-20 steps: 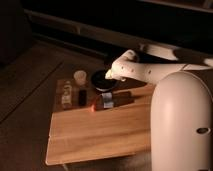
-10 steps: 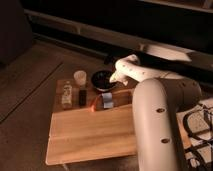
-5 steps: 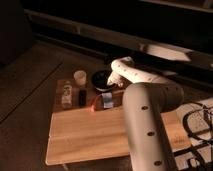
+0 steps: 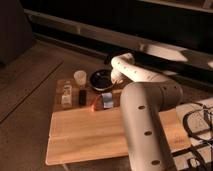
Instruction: Drag the ceramic bowl in a circle
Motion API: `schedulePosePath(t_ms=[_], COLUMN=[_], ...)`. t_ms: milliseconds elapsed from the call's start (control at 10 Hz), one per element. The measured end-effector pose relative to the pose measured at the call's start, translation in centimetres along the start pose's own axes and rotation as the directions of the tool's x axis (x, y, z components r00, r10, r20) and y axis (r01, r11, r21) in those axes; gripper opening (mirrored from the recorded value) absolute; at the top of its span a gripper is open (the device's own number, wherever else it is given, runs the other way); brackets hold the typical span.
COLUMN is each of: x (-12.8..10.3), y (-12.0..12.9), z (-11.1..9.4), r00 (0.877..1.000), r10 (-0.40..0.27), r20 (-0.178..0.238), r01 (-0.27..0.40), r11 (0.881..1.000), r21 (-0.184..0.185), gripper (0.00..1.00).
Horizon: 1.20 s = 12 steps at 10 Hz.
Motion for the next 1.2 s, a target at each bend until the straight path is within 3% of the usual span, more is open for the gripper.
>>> schedulePosePath(t_ms=[500,600,1000,1200], x=[1.8,1.8,2.3,2.2], y=[2.8,2.0,-6.9,-7.9], z=[-2.3,-3.5,-7.5,-7.7], r00=[0.998,0.998,0.997,0.996], r10=[-0.061,-0.058,0.042,0.05], r20=[0.019,0.033,0.069,0.075], r01=[0.06,0.056,-0.054,-0.065], r11=[0.998,0.997,0.979,0.976], r21=[0.035,0.062,0.196,0.21], gripper=[0.0,0.0,0.0,0.0])
